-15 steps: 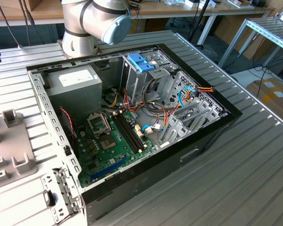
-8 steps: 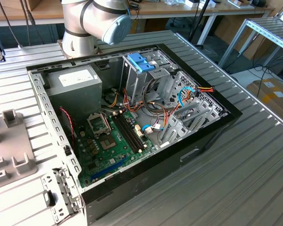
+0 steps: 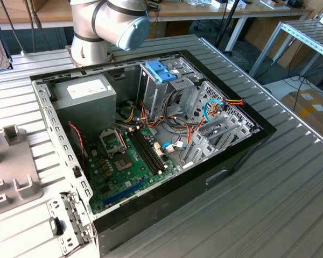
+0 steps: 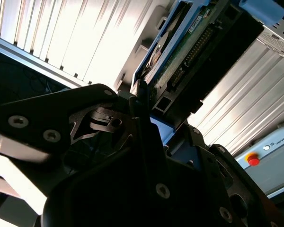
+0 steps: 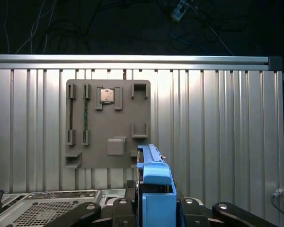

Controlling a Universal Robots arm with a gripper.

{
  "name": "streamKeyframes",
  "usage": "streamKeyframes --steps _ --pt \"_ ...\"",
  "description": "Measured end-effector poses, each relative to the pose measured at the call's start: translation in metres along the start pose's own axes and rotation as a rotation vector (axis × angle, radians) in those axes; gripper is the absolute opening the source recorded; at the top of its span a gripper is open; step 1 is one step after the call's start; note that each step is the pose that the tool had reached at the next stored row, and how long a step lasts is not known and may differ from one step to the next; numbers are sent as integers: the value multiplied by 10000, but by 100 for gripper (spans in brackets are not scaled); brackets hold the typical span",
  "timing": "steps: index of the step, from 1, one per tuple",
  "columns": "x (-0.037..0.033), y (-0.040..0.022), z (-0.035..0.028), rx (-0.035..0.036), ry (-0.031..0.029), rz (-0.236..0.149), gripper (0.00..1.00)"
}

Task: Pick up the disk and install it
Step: 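Pick up the disk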

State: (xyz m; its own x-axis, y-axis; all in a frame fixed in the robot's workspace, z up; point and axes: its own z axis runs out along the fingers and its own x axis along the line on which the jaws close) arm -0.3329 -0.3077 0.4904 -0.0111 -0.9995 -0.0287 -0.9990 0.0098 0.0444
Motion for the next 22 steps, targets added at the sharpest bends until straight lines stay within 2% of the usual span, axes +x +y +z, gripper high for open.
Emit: streamKeyframes --steps 22 --pt "-2 -194 -8 0 0 0 37"
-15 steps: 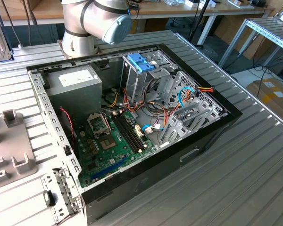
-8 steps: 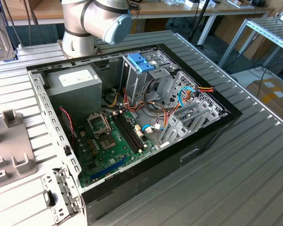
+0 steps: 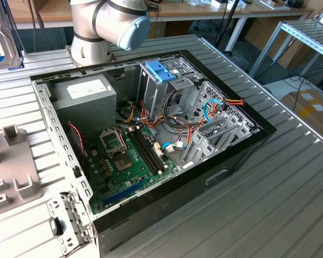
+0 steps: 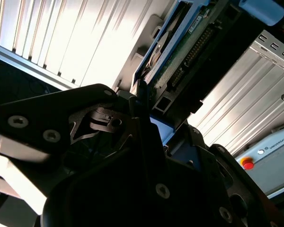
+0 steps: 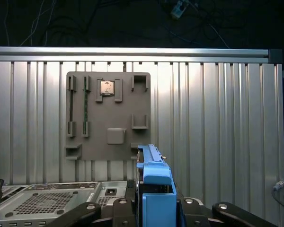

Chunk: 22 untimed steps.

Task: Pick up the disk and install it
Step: 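Pick up the disk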

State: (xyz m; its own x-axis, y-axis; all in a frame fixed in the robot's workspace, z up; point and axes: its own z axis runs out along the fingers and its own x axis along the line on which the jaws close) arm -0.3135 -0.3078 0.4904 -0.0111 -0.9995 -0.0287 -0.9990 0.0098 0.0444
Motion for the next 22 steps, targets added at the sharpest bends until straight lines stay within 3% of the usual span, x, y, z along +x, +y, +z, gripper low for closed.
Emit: streamKeyframes --steps 13,22 --pt "-1 -94 -4 0 0 0 37" --pt "-2 -192 -8 0 0 1 37"
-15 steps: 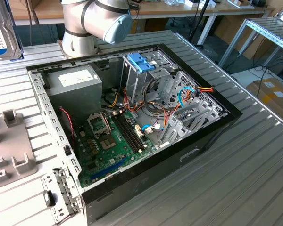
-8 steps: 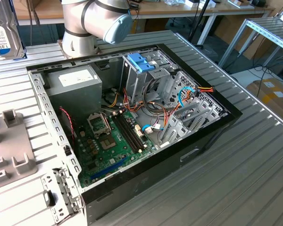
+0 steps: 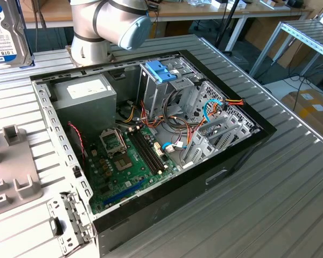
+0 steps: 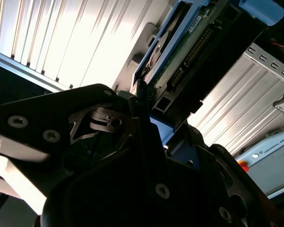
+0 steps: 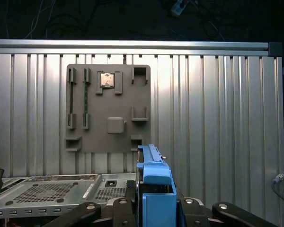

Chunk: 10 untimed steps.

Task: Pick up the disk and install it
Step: 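Pick up the disk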

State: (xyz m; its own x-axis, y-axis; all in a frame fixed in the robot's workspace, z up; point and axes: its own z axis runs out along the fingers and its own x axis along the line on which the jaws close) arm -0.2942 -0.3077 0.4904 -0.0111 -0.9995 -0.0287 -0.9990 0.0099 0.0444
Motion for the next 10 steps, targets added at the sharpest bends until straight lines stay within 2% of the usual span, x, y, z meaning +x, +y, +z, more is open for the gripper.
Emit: streamKeyframes --steps 10 --pt "-1 -96 -4 0 0 0 37"
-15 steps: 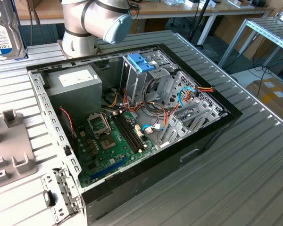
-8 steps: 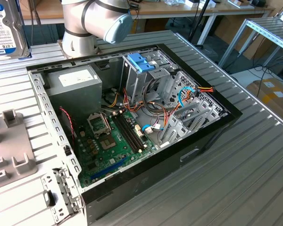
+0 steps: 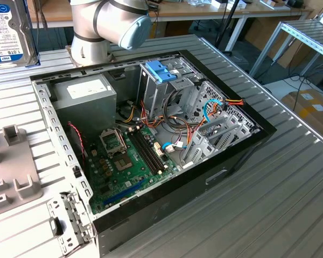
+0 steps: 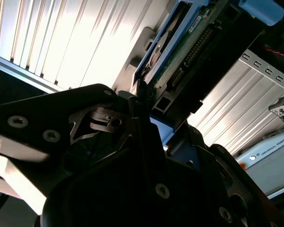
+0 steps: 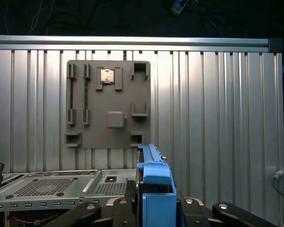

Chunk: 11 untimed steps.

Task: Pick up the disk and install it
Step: 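Pick up the disk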

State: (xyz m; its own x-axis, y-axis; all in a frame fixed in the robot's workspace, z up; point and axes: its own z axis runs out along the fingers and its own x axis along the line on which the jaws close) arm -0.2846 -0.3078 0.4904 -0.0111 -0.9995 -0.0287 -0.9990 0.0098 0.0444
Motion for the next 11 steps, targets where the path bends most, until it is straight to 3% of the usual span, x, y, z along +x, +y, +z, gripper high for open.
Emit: streamKeyframes --steps 11 --pt "-1 -121 -5 -1 0 0 37"
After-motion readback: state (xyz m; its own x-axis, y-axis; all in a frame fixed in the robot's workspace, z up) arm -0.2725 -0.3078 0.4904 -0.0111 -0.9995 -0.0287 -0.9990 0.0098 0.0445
